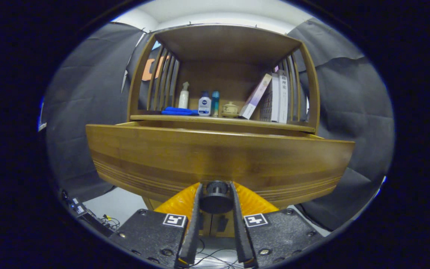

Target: Pull open the drawer, take out the items inside it, and place them on the countertop above the cabinet.

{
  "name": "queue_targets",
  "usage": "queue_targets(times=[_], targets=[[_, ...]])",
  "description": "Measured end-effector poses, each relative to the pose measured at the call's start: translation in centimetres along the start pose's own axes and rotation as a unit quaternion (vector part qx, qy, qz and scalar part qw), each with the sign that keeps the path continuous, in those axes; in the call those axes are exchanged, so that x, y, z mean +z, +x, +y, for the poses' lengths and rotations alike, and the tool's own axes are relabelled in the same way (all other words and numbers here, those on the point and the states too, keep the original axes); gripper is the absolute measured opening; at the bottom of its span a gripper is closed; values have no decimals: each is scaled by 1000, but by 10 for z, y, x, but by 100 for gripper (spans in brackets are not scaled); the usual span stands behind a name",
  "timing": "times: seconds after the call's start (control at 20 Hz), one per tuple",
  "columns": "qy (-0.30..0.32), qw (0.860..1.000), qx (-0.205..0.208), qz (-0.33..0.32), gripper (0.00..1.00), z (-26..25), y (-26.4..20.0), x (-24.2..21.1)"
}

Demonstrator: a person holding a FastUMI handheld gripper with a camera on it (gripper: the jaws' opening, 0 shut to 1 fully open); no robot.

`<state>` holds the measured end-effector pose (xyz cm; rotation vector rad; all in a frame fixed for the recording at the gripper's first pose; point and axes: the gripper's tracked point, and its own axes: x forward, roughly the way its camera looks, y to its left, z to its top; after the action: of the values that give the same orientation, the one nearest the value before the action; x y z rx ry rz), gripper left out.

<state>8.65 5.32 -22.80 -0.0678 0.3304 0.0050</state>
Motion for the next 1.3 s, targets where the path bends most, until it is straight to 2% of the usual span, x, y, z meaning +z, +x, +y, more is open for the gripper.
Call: queue_targets(times=[0.15, 0.3, 0.4, 0.55, 0.75, 0.95, 1.1, 1.2, 1.3], targets=[[-5, 1000, 15, -23, 78, 3, -13, 17], [3, 998, 17, -56, 99, -8, -28, 61], [20, 997, 28, -64, 100, -12, -33, 91], [34, 998, 26, -44, 100, -29, -26, 135], [48, 998, 39, -29, 100, -37, 2, 186], [60, 995, 54, 52, 100, -35, 39, 197], [42, 991, 51, 116, 99, -30, 65, 190], [23, 984, 54, 167, 97, -23, 83, 176], [23, 972, 57, 229, 93, -18, 94, 157]])
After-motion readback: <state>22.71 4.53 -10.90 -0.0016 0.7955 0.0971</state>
